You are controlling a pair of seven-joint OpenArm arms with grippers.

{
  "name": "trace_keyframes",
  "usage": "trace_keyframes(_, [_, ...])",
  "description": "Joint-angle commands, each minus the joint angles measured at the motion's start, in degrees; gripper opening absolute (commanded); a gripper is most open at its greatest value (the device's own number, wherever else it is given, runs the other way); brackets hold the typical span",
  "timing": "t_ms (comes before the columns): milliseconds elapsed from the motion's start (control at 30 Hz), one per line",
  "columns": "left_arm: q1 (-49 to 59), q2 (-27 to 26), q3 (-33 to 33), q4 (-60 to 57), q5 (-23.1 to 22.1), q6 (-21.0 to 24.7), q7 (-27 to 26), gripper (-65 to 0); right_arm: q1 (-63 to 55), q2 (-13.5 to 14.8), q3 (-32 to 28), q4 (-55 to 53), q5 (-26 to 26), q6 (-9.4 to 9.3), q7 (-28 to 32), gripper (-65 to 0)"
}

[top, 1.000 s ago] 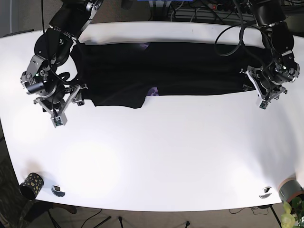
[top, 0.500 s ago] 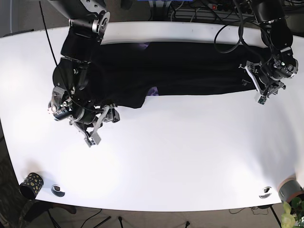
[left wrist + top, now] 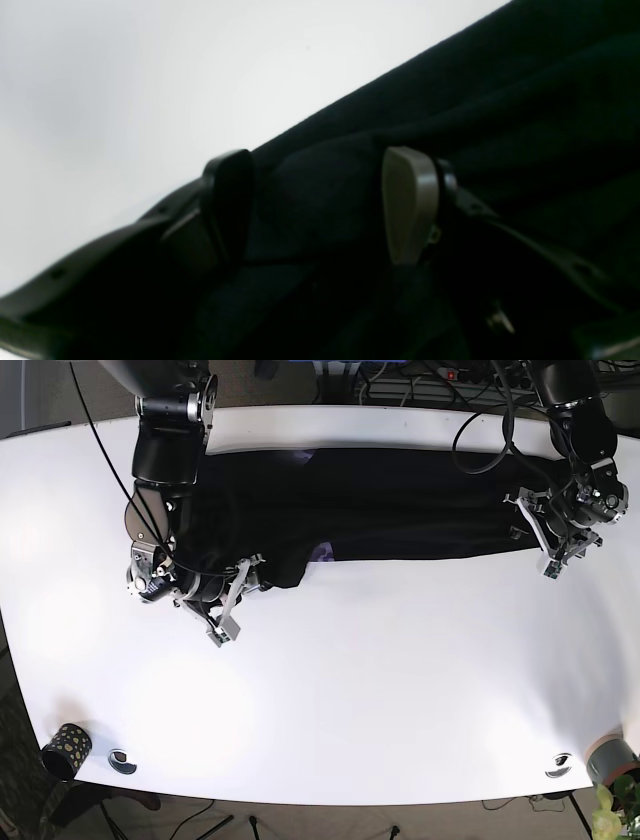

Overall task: Fold the T-shirt properly
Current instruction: 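Release the folded hem and regrasp the folded strip's edge with both grippers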

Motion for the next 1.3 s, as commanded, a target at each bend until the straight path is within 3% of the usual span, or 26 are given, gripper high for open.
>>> trace_keyframes(0, [-0.7,-1.0,-0.4,0.9,-0.4,0.1,-0.7,-27.4,0.2,0.4,-0.7,1.2,-0.2,0.03,0.8,-24.9])
trace_keyframes(300, [-0.8,-1.0,-0.2,0.9,-0.4,0.1,-0.7,-27.4,-3.2,0.3,-4.3,2.1,0.3,0.03,2.4,-27.7])
trace_keyframes(700, [-0.9,-1.0,0.0,-1.7,-0.4,0.1,-0.7,-27.4,-4.7,0.4,-7.7,9.6,0.3,0.03,2.4,-64.8])
trace_keyframes(800, [-0.9,-1.0,-0.2,-4.0,-0.4,0.1,-1.3,-27.4,-5.5,0.5,-7.7,15.9,0.4,0.03,1.8,-65.0])
trace_keyframes(967, [-0.7,-1.1,0.0,-5.1,-0.4,0.1,-4.9,-27.4,-8.5,0.2,-5.9,28.9,0.4,0.03,-4.1,-65.0])
trace_keyframes(1267, [-0.9,-1.2,-0.2,-5.1,-0.4,0.1,-5.0,-27.4,-15.6,-1.1,-1.0,42.1,0.4,0.03,-11.2,-65.0])
